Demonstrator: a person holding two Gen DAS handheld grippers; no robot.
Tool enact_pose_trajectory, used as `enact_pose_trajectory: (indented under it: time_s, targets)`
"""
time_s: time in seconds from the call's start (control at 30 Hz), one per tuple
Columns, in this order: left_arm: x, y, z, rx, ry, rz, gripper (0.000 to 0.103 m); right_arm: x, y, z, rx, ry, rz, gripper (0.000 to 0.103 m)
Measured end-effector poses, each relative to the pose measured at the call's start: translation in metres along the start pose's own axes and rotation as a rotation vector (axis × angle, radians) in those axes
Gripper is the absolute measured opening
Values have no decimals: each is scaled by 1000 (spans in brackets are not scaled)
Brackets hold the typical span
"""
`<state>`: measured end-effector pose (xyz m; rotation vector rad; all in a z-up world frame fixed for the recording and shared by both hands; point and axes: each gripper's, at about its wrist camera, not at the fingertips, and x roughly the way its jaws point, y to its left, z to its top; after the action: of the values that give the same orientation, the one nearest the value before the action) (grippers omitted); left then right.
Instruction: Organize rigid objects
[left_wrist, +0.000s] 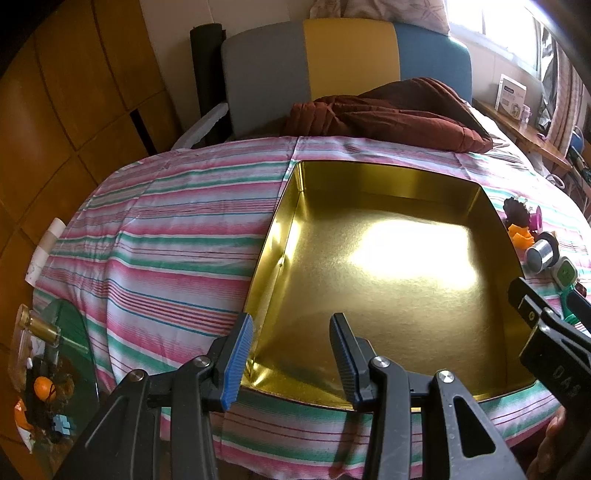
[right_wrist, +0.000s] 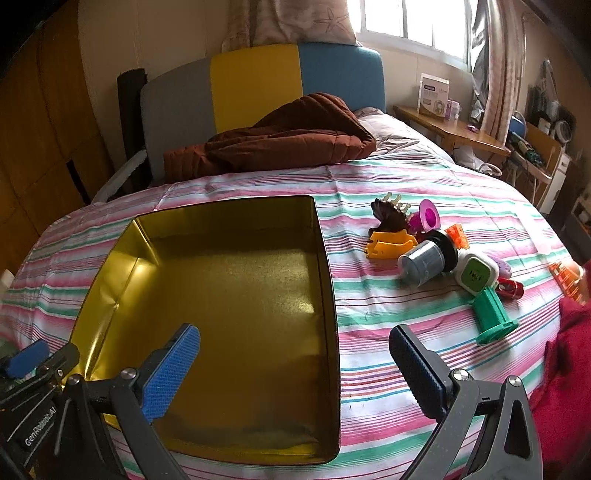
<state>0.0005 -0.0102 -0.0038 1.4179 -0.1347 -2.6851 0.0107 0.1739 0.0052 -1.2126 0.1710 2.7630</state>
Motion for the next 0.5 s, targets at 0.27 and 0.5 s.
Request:
enact_pose_trajectory:
  time_s: [0.27,0.5]
  targets:
    - [-1,0,-6,-17,19,-111,44,-6,-9,3,-2,-30,-4,103]
    - [-8,-13,-16,11,1,-173,44,-12,-55,8,38,-57,-36,101]
